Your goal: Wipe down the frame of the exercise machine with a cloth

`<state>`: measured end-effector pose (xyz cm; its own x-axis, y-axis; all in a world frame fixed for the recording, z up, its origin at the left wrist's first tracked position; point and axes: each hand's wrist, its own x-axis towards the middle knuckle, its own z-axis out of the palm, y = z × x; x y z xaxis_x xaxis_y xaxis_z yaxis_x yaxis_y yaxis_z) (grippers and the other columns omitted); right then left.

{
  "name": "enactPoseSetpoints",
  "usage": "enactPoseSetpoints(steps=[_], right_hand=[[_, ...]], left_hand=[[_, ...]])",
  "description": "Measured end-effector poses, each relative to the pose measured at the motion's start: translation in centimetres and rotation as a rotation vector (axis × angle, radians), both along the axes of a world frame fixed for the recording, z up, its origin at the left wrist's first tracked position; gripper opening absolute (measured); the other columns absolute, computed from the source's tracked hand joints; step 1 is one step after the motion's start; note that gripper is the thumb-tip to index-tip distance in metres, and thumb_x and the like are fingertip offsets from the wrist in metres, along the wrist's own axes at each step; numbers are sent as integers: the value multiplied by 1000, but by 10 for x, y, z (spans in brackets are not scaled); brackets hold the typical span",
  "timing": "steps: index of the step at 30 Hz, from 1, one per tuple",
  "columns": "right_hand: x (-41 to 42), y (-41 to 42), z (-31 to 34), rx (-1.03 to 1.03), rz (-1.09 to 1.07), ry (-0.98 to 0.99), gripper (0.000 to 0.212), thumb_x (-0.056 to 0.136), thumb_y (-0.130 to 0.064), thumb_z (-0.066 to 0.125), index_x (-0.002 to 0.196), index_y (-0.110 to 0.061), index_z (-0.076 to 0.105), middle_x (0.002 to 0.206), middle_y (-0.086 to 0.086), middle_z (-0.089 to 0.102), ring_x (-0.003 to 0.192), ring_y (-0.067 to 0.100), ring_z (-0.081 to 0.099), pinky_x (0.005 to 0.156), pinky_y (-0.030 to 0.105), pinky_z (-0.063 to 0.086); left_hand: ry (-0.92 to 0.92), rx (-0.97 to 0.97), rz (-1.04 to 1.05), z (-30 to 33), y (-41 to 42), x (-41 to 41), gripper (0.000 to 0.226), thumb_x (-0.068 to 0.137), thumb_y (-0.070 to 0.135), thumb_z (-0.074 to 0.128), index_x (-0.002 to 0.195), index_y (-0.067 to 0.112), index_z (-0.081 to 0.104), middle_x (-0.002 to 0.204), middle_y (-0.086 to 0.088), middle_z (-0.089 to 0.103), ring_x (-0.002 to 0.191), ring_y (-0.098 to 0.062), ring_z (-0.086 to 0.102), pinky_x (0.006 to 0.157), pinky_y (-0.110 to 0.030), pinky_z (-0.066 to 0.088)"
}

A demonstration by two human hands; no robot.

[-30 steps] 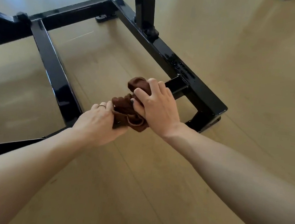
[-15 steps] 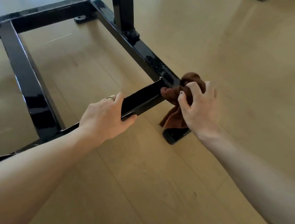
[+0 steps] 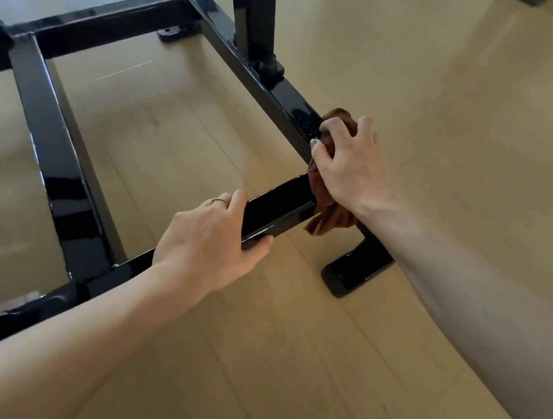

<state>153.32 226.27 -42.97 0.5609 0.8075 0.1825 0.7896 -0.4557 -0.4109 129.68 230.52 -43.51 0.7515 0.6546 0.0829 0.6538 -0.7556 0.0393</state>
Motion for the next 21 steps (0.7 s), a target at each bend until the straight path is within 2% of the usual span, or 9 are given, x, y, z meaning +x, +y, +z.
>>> enactPoseSetpoints(steps=[3, 7, 13, 18, 21], right_hand=[[7, 32, 5, -25, 19, 12, 45, 105, -52, 43, 141, -25, 46, 133, 14, 40, 114, 27, 45, 85, 29, 38], [3, 89, 7, -46, -1, -72, 50, 105, -51, 41, 144, -21, 43, 137, 18, 41, 120, 37, 48, 97, 41, 44], [-6, 149, 1, -39, -76, -168, 51, 106, -51, 39, 146, -19, 40, 138, 18, 42, 122, 34, 48, 98, 39, 45], [-5, 155, 3, -106, -81, -167, 59, 102, -59, 43, 145, -18, 39, 137, 17, 41, 120, 34, 49, 97, 39, 45], [0, 129, 9, -133, -53, -150, 62, 101, -62, 43, 146, -21, 37, 134, 17, 42, 115, 33, 51, 91, 38, 43]], left_hand=[[-11, -4, 6, 1, -1, 0, 51, 88, 72, 38, 102, 24, 42, 95, 8, 60, 87, -18, 64, 57, -33, 40], [-8, 1, 0, 0, 0, 0, 50, 88, 73, 38, 100, 25, 40, 92, 10, 59, 84, -16, 63, 54, -32, 38], [-27, 6, -15, 1, 1, -2, 50, 86, 73, 31, 98, 25, 41, 85, 12, 55, 75, -14, 61, 49, -31, 31], [-33, -24, -6, 2, 2, -2, 49, 85, 74, 34, 96, 26, 37, 85, 12, 55, 78, -14, 61, 52, -31, 34], [-46, -45, -7, 4, 2, -3, 49, 86, 74, 38, 97, 27, 38, 88, 13, 56, 79, -14, 62, 55, -32, 35]])
